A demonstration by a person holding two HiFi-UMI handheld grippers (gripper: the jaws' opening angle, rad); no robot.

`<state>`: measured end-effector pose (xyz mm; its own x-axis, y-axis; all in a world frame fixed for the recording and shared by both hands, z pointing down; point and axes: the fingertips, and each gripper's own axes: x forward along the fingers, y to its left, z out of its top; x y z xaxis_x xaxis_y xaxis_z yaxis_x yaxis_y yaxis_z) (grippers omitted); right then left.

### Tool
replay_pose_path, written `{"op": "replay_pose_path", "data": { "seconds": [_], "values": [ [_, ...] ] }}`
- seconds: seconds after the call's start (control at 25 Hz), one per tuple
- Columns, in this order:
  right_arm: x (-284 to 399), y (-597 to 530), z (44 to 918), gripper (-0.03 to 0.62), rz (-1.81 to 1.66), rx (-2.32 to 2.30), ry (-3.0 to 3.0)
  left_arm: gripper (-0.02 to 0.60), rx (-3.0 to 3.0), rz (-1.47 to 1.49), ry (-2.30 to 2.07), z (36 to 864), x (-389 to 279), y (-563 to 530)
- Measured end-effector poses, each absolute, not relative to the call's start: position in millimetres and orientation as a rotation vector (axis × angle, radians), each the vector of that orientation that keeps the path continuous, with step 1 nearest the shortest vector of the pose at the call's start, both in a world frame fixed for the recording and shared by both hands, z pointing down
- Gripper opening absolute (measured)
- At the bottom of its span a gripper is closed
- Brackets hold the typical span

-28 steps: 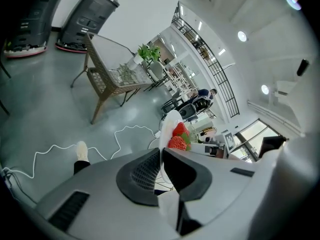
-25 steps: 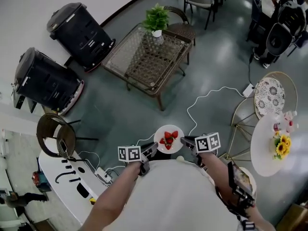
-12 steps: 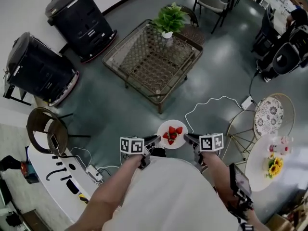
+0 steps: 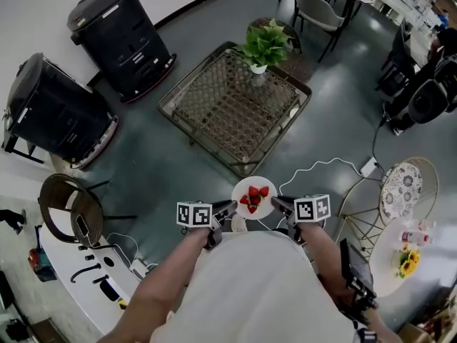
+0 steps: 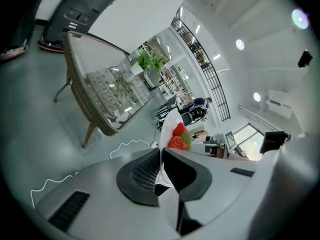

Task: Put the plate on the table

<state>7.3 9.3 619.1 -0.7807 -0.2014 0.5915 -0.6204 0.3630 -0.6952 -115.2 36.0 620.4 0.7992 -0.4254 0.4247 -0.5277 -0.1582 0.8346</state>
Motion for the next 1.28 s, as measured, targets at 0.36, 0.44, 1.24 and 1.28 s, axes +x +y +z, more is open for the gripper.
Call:
{"op": "replay_pose_path", "data": {
  "seconds": [0.36,0.44,1.24,1.28],
  "values": [
    [-13,-32,605,0.038,1.334,0.72,-2.226,0.015,1.785,0.068,-0.744,610,-134,-1],
    [-17,-38,608,0.038,1.342,0.714,-2.213,0.016,1.781,0.075,-0.75,610,-138,-6],
    [-52,-151,646,0.038,1.465,0.499,-2.119,0.015,1.7,0.092,-0.838,623,-166,-108],
    [-51,-156,648,0.038,1.469,0.494,-2.114,0.015,1.696,0.092,-0.835,625,-165,-112]
  ]
}}
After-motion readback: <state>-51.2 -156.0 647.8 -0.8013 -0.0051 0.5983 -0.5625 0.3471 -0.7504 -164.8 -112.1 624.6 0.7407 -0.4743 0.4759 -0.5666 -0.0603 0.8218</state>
